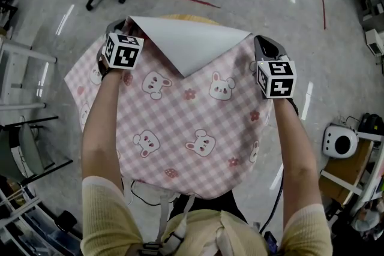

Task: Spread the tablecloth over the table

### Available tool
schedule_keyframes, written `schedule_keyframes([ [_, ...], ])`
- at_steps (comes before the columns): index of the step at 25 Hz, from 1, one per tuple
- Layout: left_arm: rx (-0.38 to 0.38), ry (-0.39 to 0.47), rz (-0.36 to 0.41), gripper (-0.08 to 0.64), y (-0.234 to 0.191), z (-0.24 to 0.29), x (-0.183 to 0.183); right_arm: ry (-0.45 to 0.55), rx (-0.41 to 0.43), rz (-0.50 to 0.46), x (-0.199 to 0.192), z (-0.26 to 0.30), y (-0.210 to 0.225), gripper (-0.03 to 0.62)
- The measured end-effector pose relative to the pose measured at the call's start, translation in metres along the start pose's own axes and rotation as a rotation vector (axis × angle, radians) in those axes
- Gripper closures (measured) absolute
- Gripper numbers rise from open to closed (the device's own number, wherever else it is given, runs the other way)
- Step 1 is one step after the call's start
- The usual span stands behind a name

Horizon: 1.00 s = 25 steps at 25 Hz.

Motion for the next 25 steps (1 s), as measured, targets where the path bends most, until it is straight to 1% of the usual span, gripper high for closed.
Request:
schedule_keyframes([
  [3,0.002,0.005,0.002,0.422,0.003,-0.002,0.006,0.004,0.015,-0.012,0.001,-0.004,0.001,0.578],
  [7,0.019,0.004,0.004,0.415,0.002,-0.013,-0.004,0.004,0.034,-0.041,-0.002,-0.013,-0.014,0.558],
  [12,0.059,0.002,0.0,0.332,0.0,-0.021,-0.008,0.0,0.051,-0.06,-0.006,-0.026,-0.022,0.548],
  [14,0.063,0.001,0.0,0.327,0.001,-0.024,-0.008,0.001,0.056,-0.061,-0.008,-0.03,-0.024,0.546],
  [19,0.012,0.016,0.012,0.327,0.018,-0.03,-0.001,0.015,0.065,-0.041,-0.008,-0.043,-0.028,0.546],
  [25,-0.096,0.04,0.068,0.327,0.063,-0.037,0.013,0.024,0.09,-0.028,-0.015,-0.064,-0.042,0.546],
])
Point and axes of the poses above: the fingertips, and each gripper's own axes: z forward along the fingers, y to its right, x out of its top, the point moved 2 cm from there along -z, backward along the fingers, and after that the axes turned 11 degrees about z, right-handed, at the moved point
